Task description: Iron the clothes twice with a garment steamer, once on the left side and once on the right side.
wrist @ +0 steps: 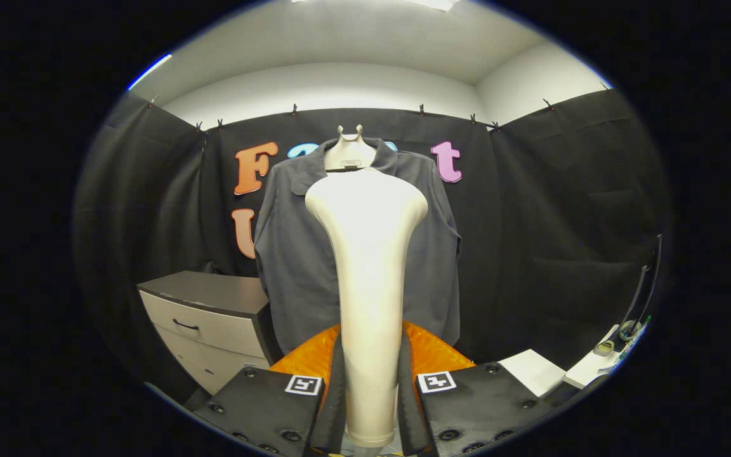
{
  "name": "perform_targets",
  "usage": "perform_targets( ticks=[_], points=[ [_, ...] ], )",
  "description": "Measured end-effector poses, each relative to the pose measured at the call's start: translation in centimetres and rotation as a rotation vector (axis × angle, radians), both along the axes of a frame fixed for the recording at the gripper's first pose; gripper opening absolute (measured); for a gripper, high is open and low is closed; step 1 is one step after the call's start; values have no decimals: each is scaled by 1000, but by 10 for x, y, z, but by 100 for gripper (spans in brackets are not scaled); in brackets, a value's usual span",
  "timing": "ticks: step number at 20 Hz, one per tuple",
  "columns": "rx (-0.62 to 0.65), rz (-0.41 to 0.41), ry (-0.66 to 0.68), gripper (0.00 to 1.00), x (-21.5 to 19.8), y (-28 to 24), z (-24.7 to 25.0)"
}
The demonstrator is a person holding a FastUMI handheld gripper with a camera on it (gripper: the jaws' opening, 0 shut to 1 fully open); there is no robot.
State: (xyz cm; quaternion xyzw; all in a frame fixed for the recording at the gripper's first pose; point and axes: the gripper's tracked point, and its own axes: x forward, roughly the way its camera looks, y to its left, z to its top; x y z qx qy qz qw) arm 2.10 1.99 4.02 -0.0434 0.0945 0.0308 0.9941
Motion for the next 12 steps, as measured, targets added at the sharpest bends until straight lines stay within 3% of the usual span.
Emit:
perform_targets(
  ticks=[12],
  points=[
    [-22, 13, -43, 41, -51, 26, 11]
  ],
)
